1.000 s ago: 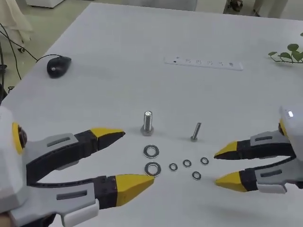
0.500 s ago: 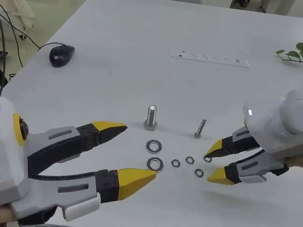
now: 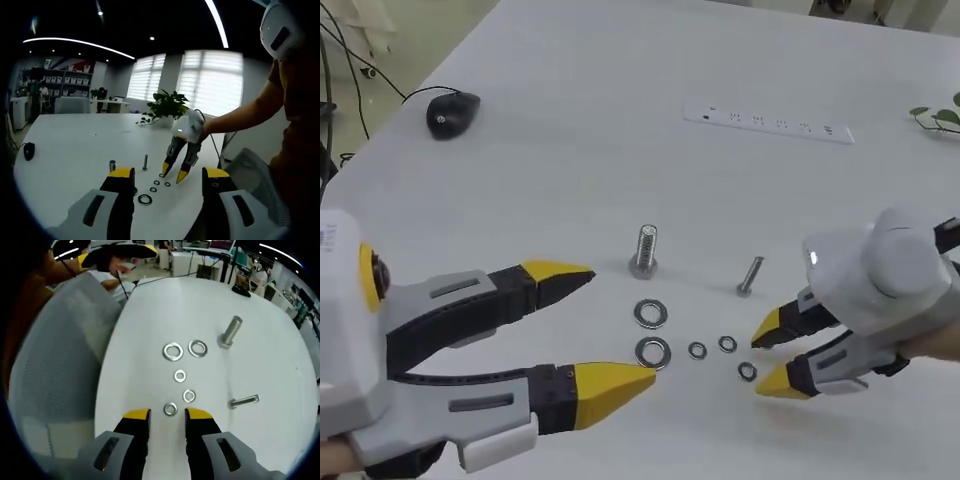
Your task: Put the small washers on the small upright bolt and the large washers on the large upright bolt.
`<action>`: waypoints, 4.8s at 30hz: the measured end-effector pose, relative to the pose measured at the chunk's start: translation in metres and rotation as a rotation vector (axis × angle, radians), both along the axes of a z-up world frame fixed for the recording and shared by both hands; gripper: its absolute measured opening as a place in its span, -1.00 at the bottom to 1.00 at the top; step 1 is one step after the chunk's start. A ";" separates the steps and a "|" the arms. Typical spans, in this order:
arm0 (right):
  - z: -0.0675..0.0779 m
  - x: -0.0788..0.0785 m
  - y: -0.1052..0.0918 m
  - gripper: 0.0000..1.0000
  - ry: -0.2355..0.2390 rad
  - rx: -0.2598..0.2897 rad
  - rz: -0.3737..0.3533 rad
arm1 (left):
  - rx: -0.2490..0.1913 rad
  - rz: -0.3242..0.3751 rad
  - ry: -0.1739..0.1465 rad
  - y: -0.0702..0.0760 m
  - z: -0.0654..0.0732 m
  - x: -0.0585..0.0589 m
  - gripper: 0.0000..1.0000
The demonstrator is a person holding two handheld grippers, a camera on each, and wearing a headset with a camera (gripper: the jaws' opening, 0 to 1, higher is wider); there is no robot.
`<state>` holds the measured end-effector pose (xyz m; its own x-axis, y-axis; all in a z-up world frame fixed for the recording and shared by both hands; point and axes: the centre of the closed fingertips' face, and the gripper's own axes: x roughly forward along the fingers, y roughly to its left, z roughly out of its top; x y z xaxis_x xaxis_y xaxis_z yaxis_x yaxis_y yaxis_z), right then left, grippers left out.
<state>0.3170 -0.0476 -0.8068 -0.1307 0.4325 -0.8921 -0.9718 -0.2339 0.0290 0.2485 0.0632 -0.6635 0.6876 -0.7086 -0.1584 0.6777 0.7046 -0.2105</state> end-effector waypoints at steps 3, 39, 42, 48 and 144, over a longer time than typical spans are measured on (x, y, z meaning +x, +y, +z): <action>-0.003 0.002 -0.001 -0.43 -0.009 -0.021 0.012 | -0.008 0.002 -0.004 0.001 0.001 0.001 0.06; -0.019 0.000 0.000 -0.68 -0.103 -0.174 0.130 | -0.018 0.017 -0.016 0.007 0.006 0.000 0.06; -0.019 0.001 0.001 -0.72 -0.116 -0.177 0.137 | -0.018 0.021 -0.017 0.008 0.006 0.000 0.06; -0.018 0.002 0.001 -0.75 -0.118 -0.189 0.134 | -0.012 0.018 -0.016 0.006 0.006 -0.002 0.06; -0.005 0.104 0.019 -0.75 -0.183 -0.186 0.051 | 0.012 -0.008 0.028 -0.004 -0.006 0.004 0.05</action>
<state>0.4213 -0.0283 -0.8119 0.0228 0.2562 -0.9664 -0.9520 -0.2895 -0.0992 0.2521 0.0590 -0.6696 0.6773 -0.7117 -0.1863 0.6769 0.7021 -0.2210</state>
